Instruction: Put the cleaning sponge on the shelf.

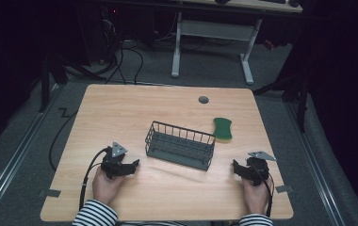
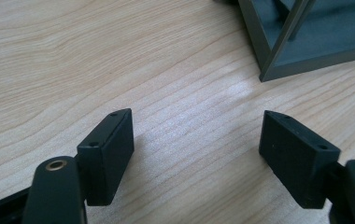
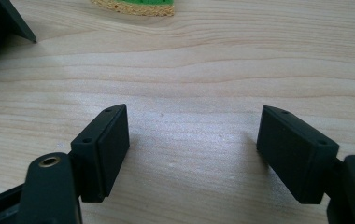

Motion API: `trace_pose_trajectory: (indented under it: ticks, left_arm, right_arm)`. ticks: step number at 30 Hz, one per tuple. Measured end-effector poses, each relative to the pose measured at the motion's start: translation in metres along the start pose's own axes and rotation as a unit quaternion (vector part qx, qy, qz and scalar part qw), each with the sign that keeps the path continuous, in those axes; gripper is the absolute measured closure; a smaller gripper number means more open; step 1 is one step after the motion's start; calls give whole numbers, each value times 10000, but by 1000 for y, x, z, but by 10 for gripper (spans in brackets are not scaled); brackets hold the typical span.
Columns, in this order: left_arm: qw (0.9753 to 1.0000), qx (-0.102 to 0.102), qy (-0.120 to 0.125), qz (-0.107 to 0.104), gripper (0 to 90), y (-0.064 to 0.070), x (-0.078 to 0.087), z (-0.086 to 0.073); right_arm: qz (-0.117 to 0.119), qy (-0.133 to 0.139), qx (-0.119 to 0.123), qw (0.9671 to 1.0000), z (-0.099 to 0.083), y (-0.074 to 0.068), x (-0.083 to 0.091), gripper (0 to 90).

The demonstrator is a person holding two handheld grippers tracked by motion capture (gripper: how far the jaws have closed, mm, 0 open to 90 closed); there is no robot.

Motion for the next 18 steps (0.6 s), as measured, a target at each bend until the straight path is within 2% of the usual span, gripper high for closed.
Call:
trace_pose_trajectory:
  ticks: [18]
  left_arm:
    - [10000, 17, 11, 9, 280, 0, 0, 0]
  right_arm:
    - [30, -1, 8, 10000, 0, -1, 0, 257]
Point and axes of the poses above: each handheld gripper's, and its own axes: x roughly backward along the jaws, z roughly out of its top, y roughly to its right, the point moved 8 cm from there along -x, roughly forward along the jaws, and after that the axes turned 1 degree about -y, right-handed, at the moved point
